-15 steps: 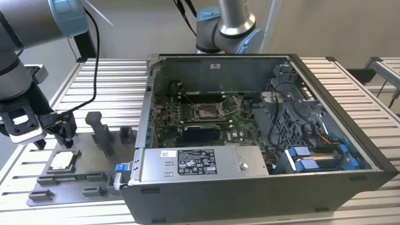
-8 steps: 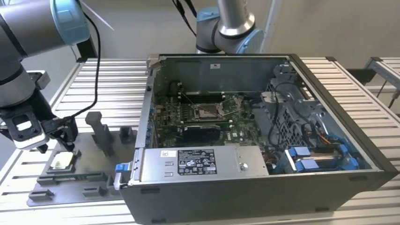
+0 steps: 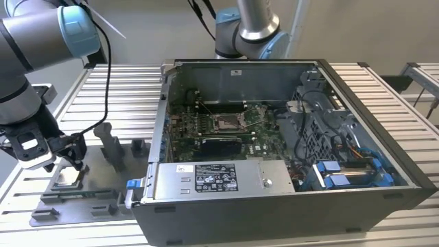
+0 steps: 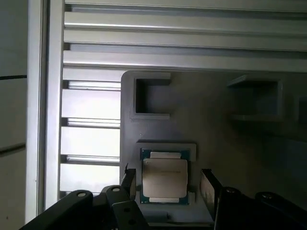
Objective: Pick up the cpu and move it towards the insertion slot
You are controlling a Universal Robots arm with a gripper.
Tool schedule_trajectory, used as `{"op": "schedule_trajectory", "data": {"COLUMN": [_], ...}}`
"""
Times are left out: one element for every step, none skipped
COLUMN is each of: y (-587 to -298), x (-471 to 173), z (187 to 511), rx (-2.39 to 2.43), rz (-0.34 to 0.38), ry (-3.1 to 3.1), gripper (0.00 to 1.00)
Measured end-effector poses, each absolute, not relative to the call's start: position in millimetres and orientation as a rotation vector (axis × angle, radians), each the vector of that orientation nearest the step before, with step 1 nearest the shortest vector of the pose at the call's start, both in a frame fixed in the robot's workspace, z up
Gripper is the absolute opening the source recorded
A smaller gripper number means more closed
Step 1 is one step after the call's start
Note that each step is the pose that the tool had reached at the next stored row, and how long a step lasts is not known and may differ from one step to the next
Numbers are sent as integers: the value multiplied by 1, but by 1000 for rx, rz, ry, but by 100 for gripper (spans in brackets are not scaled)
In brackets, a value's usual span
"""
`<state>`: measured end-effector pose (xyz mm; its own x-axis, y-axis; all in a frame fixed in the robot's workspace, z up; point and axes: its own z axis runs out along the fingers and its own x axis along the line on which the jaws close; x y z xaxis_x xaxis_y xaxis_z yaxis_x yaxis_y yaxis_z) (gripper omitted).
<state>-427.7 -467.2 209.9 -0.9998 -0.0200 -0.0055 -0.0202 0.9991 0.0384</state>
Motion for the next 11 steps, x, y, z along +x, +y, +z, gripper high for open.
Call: {"op": "schedule_trajectory", "data": {"y": [-467, -467, -467, -467, -467, -467, -467, -467, -467, -468, -468], "x": [-428, -428, -428, -428, -428, -428, -428, -428, -428, -429, -429], "z": [209, 207, 205, 203, 201, 199, 198, 196, 195, 194, 193], "rx": [-32, -32, -32, -32, -32, -32, -32, -32, -33, -33, -34], "rz": [60, 59, 59, 59, 59, 59, 58, 58, 58, 58, 58], "ry": [3136, 3136, 3136, 3136, 3136, 3136, 3136, 3136, 3136, 3136, 3136], "gripper": [100, 100, 100, 100, 100, 100, 100, 100, 100, 100, 100]}}
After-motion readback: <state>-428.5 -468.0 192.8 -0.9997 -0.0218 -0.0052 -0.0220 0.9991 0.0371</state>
